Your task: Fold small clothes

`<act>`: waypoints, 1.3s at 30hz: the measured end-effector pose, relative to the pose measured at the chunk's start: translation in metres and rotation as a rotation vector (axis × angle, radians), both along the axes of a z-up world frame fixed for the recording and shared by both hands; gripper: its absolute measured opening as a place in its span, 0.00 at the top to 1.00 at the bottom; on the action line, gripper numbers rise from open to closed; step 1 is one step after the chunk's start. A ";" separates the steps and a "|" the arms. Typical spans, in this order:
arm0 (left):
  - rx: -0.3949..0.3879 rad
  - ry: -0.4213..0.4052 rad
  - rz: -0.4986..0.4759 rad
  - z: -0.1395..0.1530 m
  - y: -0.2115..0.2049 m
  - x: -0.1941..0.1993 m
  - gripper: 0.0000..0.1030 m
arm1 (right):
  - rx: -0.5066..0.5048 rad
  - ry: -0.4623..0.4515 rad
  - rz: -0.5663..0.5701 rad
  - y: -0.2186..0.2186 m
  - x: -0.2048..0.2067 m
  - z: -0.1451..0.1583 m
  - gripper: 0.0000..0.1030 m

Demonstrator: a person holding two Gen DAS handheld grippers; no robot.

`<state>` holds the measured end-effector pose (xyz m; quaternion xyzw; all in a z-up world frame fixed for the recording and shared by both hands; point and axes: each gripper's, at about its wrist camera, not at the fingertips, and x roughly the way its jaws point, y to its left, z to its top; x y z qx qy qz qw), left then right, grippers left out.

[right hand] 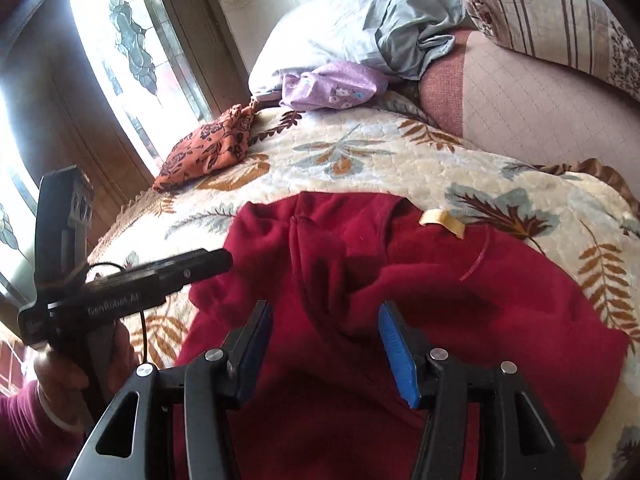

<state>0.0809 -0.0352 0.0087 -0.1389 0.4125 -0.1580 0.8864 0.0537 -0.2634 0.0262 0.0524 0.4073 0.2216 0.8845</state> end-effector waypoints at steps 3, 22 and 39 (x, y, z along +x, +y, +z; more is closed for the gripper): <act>-0.010 0.005 0.021 0.001 0.009 0.005 0.48 | -0.037 0.038 -0.003 0.028 0.030 -0.012 0.49; -0.029 -0.001 -0.041 0.008 0.002 0.002 0.48 | 0.019 0.176 0.016 0.021 -0.025 -0.029 0.52; 0.149 0.054 -0.048 -0.032 -0.037 0.005 0.47 | -0.324 0.101 -0.358 -0.150 -0.100 -0.052 0.57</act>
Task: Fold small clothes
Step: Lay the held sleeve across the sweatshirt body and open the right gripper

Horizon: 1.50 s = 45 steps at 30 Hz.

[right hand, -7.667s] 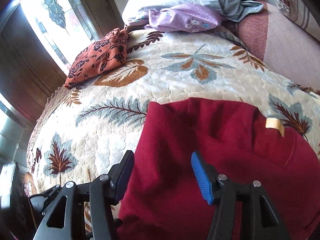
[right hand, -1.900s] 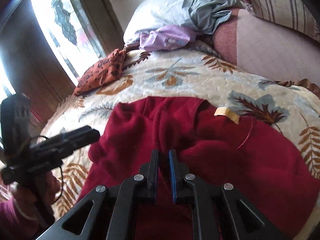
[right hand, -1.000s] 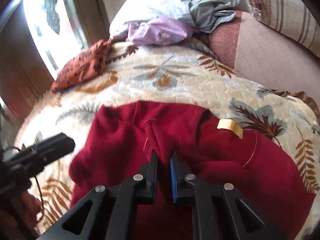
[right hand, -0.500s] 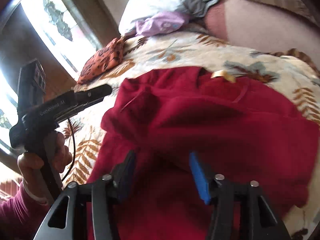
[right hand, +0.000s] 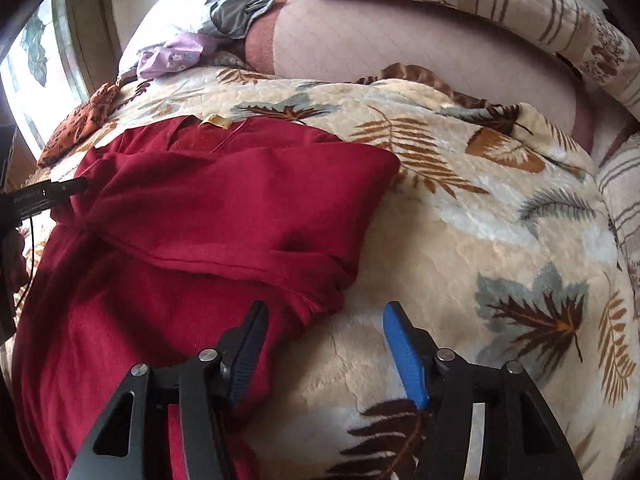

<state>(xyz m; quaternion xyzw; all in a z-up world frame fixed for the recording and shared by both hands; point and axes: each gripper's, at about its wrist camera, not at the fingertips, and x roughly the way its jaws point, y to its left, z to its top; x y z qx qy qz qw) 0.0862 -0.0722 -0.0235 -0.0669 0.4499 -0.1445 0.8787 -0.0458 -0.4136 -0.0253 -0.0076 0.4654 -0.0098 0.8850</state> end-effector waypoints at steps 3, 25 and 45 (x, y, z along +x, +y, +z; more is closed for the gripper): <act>0.005 -0.001 -0.006 0.001 0.000 0.000 0.47 | -0.013 -0.025 -0.057 -0.003 0.009 0.000 0.86; 0.042 -0.092 -0.074 0.018 -0.016 -0.013 0.47 | 0.268 0.040 -0.165 -0.016 0.022 -0.004 0.92; 0.102 -0.034 -0.016 -0.006 -0.011 0.004 0.47 | 0.097 -0.030 -0.150 -0.004 0.087 0.003 0.52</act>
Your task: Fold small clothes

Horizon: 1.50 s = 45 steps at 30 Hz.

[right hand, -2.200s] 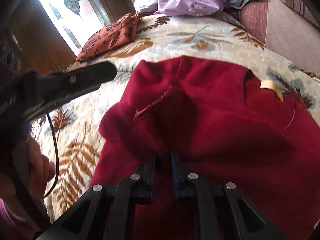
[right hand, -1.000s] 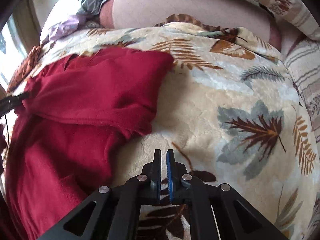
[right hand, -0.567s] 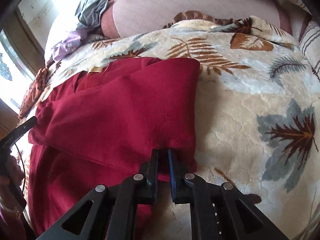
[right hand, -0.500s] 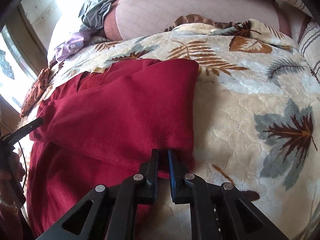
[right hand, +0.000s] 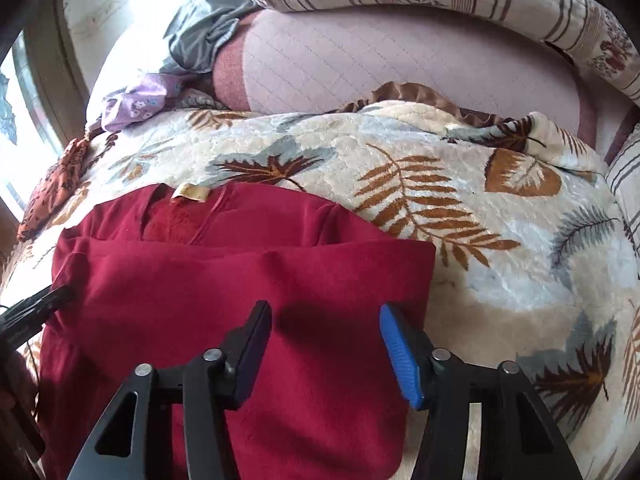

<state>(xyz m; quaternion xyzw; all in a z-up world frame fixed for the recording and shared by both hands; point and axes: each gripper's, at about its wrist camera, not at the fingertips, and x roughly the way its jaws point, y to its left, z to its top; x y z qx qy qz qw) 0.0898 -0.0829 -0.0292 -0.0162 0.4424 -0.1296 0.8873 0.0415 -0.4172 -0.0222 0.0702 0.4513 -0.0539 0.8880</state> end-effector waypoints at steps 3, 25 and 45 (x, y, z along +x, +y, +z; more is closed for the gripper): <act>0.029 -0.010 -0.011 -0.001 -0.003 -0.001 0.47 | -0.033 0.048 -0.068 -0.019 0.018 -0.020 0.53; 0.079 -0.003 -0.066 0.012 0.002 -0.068 0.47 | 0.112 0.040 -0.050 -0.017 -0.120 0.019 0.38; 0.105 0.034 -0.095 0.017 0.029 -0.172 0.47 | 0.128 0.137 -0.010 0.017 -0.239 -0.008 0.32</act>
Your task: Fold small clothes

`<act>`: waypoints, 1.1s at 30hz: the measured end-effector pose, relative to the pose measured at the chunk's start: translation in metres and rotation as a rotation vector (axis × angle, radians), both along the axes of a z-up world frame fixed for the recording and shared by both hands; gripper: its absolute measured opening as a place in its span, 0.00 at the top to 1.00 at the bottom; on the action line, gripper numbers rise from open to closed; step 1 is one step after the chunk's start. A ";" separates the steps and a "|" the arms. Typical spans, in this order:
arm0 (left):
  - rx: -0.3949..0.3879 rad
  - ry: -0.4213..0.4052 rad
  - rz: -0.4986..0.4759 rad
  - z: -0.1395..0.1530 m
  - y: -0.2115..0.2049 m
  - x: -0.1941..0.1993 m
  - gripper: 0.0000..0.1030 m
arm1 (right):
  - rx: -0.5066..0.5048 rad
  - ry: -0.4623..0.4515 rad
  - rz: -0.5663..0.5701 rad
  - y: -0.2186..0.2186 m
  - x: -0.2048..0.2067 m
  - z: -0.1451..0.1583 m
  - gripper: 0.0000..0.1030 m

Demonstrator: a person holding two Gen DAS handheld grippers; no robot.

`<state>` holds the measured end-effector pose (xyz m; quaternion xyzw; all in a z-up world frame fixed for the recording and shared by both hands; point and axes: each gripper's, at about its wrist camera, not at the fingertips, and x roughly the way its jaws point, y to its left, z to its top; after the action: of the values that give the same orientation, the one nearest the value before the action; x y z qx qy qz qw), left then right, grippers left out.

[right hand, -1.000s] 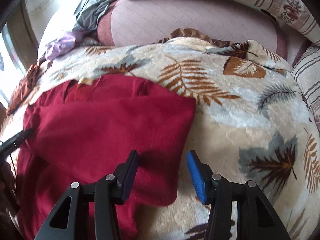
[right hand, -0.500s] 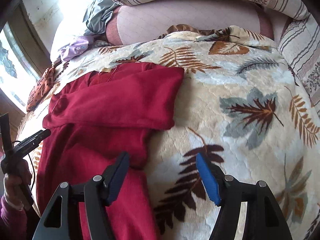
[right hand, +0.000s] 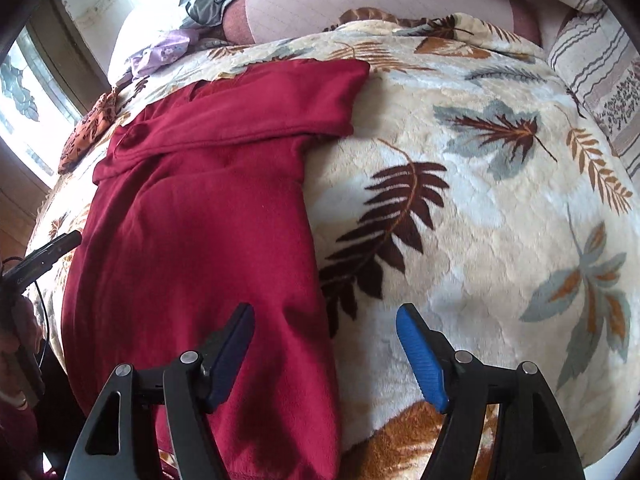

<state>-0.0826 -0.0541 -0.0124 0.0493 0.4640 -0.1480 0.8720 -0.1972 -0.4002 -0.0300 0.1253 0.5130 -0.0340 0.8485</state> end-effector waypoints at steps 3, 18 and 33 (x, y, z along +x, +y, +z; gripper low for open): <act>-0.033 0.037 -0.022 -0.001 0.007 -0.016 0.47 | 0.000 0.008 -0.015 -0.003 -0.013 -0.004 0.31; -0.186 0.271 -0.032 -0.023 0.054 -0.096 0.48 | 0.084 0.032 0.017 -0.002 -0.052 -0.014 0.30; -0.257 0.292 -0.035 -0.029 0.040 -0.101 0.51 | 0.230 -0.038 -0.007 -0.009 -0.061 -0.013 0.29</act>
<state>-0.1836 -0.0140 -0.0418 -0.0765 0.5617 -0.2270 0.7919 -0.2580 -0.4093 -0.0428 0.2243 0.4968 0.0248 0.8380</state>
